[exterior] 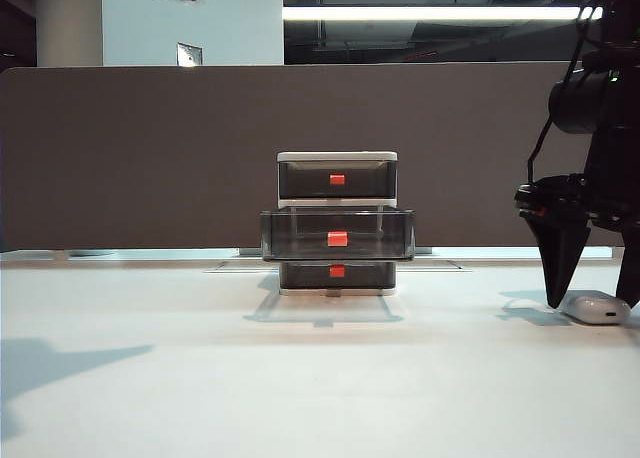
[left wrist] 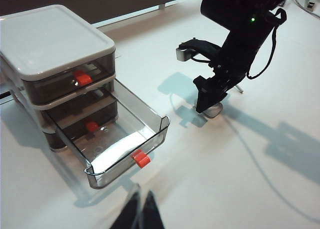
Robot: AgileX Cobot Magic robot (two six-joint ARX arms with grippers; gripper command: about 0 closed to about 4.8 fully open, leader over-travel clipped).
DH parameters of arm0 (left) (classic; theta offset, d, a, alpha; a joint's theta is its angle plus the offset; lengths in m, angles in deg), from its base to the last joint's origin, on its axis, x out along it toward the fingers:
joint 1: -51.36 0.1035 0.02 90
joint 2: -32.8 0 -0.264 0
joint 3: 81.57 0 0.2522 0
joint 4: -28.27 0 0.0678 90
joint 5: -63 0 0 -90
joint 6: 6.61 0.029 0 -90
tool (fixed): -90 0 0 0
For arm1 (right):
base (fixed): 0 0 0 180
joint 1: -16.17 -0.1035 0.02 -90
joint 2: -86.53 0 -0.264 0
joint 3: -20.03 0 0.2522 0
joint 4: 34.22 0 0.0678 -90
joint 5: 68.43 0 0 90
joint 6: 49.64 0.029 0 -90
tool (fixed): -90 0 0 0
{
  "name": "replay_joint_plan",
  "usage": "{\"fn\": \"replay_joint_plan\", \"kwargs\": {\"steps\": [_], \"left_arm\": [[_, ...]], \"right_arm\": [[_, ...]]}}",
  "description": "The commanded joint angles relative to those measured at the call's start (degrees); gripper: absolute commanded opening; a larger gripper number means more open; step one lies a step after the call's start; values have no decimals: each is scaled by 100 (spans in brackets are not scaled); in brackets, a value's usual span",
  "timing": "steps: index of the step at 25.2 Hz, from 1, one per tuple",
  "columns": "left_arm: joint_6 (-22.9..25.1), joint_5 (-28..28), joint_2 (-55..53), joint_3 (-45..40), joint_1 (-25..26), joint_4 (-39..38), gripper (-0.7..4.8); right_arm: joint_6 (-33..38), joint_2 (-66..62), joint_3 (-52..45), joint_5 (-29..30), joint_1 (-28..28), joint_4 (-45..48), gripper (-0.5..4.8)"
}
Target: Pick up the earphone case on the table, open the lid, insert the wireless earphone on the table into it, close the lid, put the earphone case into the second layer of the drawer, and finally close the drawer.
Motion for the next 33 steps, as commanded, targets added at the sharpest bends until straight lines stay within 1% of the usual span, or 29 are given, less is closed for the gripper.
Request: {"fn": "replay_joint_plan", "kwargs": {"steps": [1,2,4,10,11,12,14,25,31,33], "left_arm": [[-13,15,-2,57,-7,79,-6],[-13,15,-2,57,-7,79,-6],[-13,15,-2,57,-7,81,-6],[-50,15,-2,57,-7,79,-6],[-140,15,-2,57,-7,81,-6],[-138,15,-2,57,-7,79,-6],[-138,15,-2,57,-7,79,-6],[-133,15,-2,57,-7,79,-6],[-129,15,-4,55,-7,74,-6],[-136,15,-28,52,-9,70,-6]], "right_arm": [[11,-24,-13,-15,-9,-208,328],[9,-24,-13,-15,-9,-243,296],[9,-24,-13,-13,-9,-271,261],[9,-24,-13,-13,-9,-267,254],[11,-24,-13,-13,-9,-249,210],[11,-24,-13,-13,-9,-243,191],[11,-24,-13,-13,-9,-232,170],[9,28,-9,-11,-9,-125,169],[9,323,-11,-11,-9,-127,165],[9,505,-11,-7,-9,-149,151]]}}
